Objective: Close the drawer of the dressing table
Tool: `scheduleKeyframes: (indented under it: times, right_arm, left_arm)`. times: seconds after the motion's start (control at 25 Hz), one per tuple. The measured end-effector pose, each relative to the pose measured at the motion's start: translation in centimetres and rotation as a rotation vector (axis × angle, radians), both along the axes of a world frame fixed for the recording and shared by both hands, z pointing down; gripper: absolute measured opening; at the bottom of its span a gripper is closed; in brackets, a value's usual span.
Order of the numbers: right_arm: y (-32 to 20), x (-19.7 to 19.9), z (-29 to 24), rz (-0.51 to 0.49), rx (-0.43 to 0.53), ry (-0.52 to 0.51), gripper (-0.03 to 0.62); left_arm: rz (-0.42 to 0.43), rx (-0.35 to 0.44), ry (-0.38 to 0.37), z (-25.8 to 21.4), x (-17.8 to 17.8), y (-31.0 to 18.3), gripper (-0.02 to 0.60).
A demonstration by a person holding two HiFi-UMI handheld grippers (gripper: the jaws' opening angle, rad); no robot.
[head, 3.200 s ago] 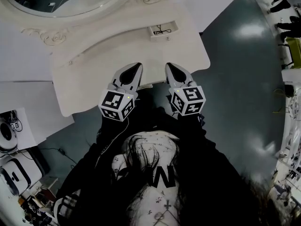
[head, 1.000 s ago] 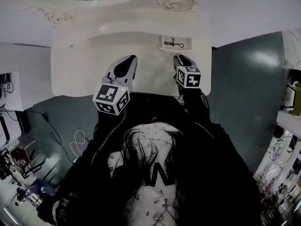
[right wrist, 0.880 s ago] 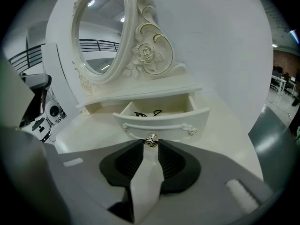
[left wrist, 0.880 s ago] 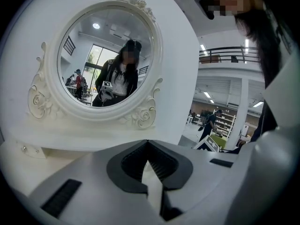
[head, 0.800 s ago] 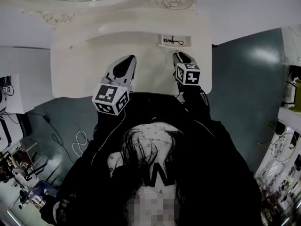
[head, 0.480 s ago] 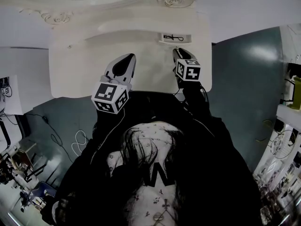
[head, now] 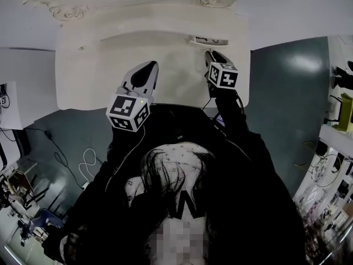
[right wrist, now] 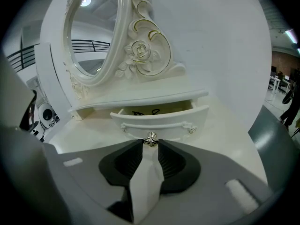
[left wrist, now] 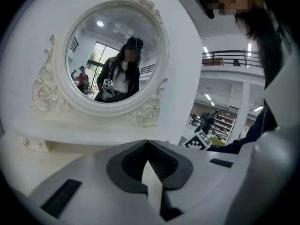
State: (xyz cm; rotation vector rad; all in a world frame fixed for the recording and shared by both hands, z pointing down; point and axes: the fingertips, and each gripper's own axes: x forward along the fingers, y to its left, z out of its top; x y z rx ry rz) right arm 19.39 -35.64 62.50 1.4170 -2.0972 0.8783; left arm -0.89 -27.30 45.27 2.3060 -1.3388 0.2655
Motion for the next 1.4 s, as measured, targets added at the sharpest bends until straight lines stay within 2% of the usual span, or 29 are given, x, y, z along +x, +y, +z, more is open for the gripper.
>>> scheduleKeyframes:
  times: [0.16,0.36,0.52,0.64,1.4]
  right_arm:
    - [-1.0,-0.1,0.2,0.006,-0.005,0.002,0.11]
    - [-1.5,-0.3,2.1,-0.009,-0.045,0.06,0.107]
    - [-1.6,-0.2,1.9,0.028,-0.048,0.051,0.107]
    - [-1.8,-0.5,2.2,0.011,-0.046,0.042,0.107]
    - [-5.0,-0.5,1.9,0.042,-0.032,0.054,0.107]
  left_arm:
    - [-0.021,-0.011,0.001,0.5,-0.7,0.3,0.0]
    - [-0.049,-0.016,-0.001,0.7,-1.4,0.9,0.0]
    - [-0.076,-0.023,-0.005,0.9,-2.6,1.1,0.0]
    - [-0.096,-0.031,-0.009,1.2,-3.6,1.2,0.0]
    - [-0.114,-0.037,-0.017,1.8,-4.7,1.2,0.0]
